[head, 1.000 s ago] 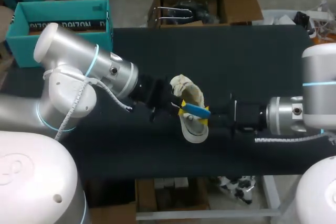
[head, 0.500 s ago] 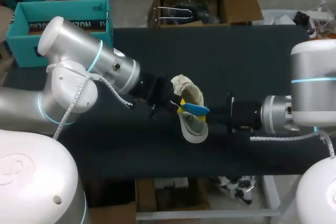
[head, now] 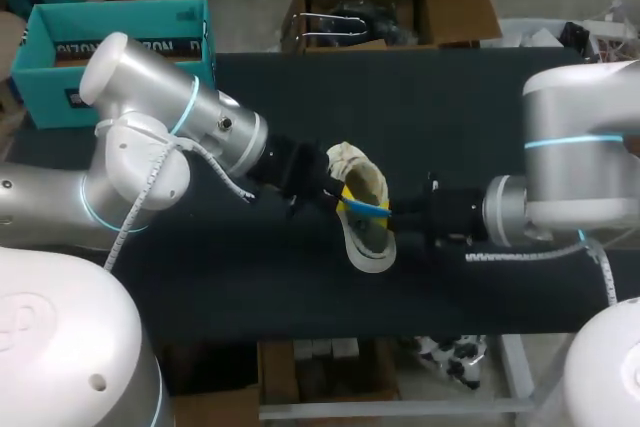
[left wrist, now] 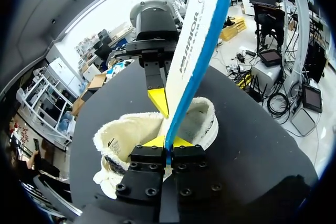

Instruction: Open the shoe tongue, take the insole out of the shoe, put the insole back into the shoe, and pack the shoe into the shoebox

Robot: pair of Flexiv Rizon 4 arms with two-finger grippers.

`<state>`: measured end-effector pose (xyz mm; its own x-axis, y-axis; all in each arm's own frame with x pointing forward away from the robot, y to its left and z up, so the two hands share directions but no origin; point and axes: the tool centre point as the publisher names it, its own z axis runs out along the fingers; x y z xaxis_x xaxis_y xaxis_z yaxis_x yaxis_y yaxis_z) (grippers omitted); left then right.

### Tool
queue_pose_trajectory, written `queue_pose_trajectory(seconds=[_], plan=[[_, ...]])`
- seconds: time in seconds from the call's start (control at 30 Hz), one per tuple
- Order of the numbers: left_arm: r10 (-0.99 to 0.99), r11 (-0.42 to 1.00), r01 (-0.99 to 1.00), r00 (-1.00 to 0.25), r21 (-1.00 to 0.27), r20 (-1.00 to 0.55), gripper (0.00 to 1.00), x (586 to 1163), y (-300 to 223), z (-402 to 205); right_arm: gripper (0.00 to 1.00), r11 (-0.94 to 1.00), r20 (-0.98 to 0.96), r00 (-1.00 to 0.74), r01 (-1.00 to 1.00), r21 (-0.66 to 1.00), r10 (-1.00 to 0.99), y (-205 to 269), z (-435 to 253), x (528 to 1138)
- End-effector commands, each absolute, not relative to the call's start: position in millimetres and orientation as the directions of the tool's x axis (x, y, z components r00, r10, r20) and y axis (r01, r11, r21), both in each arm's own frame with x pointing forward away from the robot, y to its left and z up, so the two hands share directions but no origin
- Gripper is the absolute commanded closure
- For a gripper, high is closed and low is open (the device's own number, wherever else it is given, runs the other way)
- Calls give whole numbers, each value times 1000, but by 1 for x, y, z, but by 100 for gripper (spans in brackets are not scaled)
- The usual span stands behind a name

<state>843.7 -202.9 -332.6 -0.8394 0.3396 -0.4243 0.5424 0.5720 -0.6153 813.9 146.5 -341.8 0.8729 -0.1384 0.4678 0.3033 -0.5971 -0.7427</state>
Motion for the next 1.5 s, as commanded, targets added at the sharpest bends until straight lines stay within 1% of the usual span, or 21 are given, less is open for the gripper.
queue_pose_trajectory(seconds=[0.03,0.27,0.3,0.33,0.37,0.43,0.47,0.5,0.63,0.77,0.8,0.83,0.93,0.97,1.0,1.03,1.1,1.23,1.33,1.47,1.5], plan=[[336,575,535,-844,-618,-418,100,846,-205,-338,100,-583,471,870,310,-752,-146,145,-350,818],[326,580,521,-853,-626,-408,100,847,-205,-340,100,-587,469,870,301,-752,-155,144,-352,820],[327,574,524,-851,-630,-410,96,844,-205,-339,100,-587,468,870,300,-752,-156,143,-353,820],[329,570,526,-850,-631,-412,77,842,-204,-337,100,-590,466,870,293,-752,-161,143,-354,819],[329,566,529,-848,-632,-415,62,840,-204,-335,100,-591,465,870,291,-752,-162,142,-354,819],[329,555,534,-845,-638,-421,38,837,-203,-330,100,-599,458,874,281,-750,-163,140,-355,819],[329,550,539,-842,-638,-428,38,835,-203,-328,100,-599,459,874,282,-750,-163,140,-355,819],[331,545,543,-840,-639,-431,38,832,-203,-326,100,-598,460,873,283,-750,-163,139,-356,819],[340,529,560,-828,-638,-445,53,823,-206,-320,100,-591,467,869,291,-752,-167,136,-357,819],[348,525,568,-823,-633,-450,57,817,-210,-319,100,-582,471,867,300,-756,-165,134,-359,821],[348,524,570,-822,-633,-451,70,817,-210,-320,100,-581,472,866,301,-756,-165,133,-359,821],[348,523,571,-821,-633,-452,100,816,-211,-320,100,-579,471,866,301,-757,-166,132,-360,821],[348,531,578,-816,-620,-462,100,814,-213,-321,100,-572,472,866,306,-762,-165,130,-358,818],[348,532,578,-815,-619,-463,100,814,-213,-322,97,-571,473,866,306,-761,-166,130,-357,817],[347,535,579,-815,-615,-465,100,814,-213,-322,73,-572,476,864,308,-760,-166,130,-355,814],[346,536,579,-815,-614,-465,100,814,-213,-322,58,-577,480,862,310,-756,-165,130,-352,811],[344,539,578,-815,-613,-466,100,814,-213,-322,52,-585,481,861,308,-750,-164,131,-348,807],[337,544,573,-818,-613,-465,100,814,-212,-323,51,-602,490,858,313,-735,-152,133,-340,798],[335,547,571,-819,-612,-465,100,814,-213,-325,53,-608,501,855,329,-723,-133,138,-336,797],[332,551,569,-820,-610,-466,100,813,-214,-326,66,-596,543,833,386,-704,-102,146,-332,795],[330,554,569,-821,-608,-467,100,813,-215,-327,76,-596,547,831,391,-702,-99,148,-331,795]])
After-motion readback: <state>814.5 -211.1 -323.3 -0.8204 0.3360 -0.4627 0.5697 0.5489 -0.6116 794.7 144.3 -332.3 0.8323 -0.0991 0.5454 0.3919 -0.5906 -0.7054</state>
